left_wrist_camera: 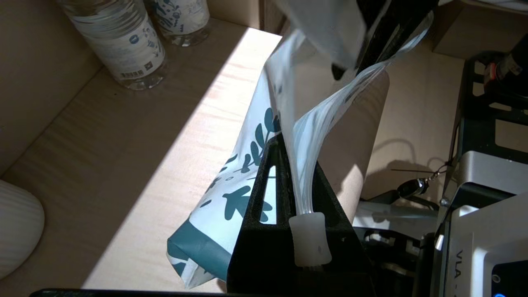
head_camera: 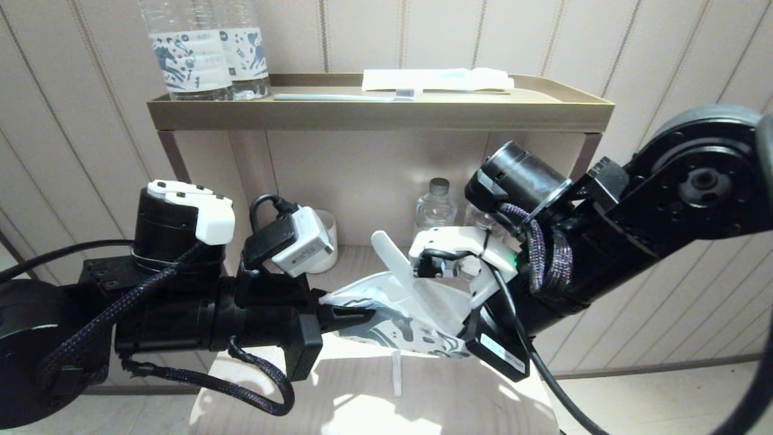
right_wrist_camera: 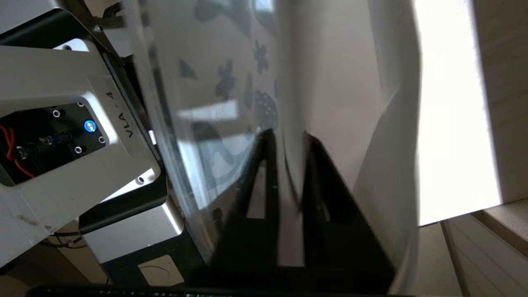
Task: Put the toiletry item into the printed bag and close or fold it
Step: Place the comb into the storage bag
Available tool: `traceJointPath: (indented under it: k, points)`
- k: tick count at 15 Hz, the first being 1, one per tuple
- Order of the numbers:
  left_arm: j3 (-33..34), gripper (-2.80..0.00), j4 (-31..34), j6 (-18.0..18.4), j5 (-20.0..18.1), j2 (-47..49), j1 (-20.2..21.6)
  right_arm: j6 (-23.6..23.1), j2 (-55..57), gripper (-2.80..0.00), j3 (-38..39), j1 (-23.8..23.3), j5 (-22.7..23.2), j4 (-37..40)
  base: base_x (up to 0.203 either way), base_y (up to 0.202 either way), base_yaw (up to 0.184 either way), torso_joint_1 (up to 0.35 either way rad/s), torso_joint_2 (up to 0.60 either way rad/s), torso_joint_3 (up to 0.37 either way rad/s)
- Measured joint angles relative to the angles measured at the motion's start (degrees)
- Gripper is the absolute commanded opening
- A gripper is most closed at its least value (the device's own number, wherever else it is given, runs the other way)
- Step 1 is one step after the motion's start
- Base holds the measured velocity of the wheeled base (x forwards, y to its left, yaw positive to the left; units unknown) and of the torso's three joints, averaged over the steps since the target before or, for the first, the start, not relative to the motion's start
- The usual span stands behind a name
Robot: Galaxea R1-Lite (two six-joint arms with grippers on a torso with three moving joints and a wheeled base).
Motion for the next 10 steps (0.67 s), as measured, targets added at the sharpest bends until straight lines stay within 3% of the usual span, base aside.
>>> traceJointPath:
  k: [10]
  points:
    - [-0.01,-2.80,-0.17,-0.09,-0.09,0.02,-0.02,0.03,-2.30,0.00,-2.21,-0.23,0.05,-0.04,0.000,0.000,0.000,0.000,0.00,0.000]
